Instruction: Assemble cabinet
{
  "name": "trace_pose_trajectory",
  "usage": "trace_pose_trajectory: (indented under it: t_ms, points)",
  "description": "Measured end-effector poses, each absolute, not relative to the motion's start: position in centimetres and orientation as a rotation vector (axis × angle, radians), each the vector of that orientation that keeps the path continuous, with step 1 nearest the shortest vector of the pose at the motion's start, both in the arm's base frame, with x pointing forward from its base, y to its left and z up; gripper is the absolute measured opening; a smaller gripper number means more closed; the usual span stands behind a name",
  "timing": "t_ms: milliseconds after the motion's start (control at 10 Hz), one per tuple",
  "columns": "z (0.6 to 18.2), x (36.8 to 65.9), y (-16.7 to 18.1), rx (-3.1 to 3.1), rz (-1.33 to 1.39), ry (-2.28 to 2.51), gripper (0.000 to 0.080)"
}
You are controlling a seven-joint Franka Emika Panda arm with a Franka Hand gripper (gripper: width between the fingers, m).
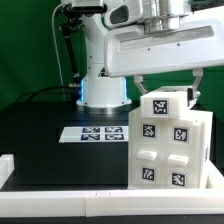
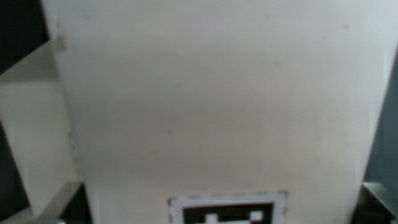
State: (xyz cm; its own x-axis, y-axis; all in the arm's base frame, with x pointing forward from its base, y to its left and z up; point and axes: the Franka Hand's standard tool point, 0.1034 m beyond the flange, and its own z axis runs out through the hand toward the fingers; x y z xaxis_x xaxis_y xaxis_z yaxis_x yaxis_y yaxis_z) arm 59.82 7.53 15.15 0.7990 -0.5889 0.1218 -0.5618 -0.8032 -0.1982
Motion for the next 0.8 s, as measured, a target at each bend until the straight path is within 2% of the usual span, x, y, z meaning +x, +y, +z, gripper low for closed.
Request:
trace_pose_trajectory:
  t_ms: [800]
  points:
    - [15.09,59.51,7.28,-2.345,-0.153,1.720,0.0557]
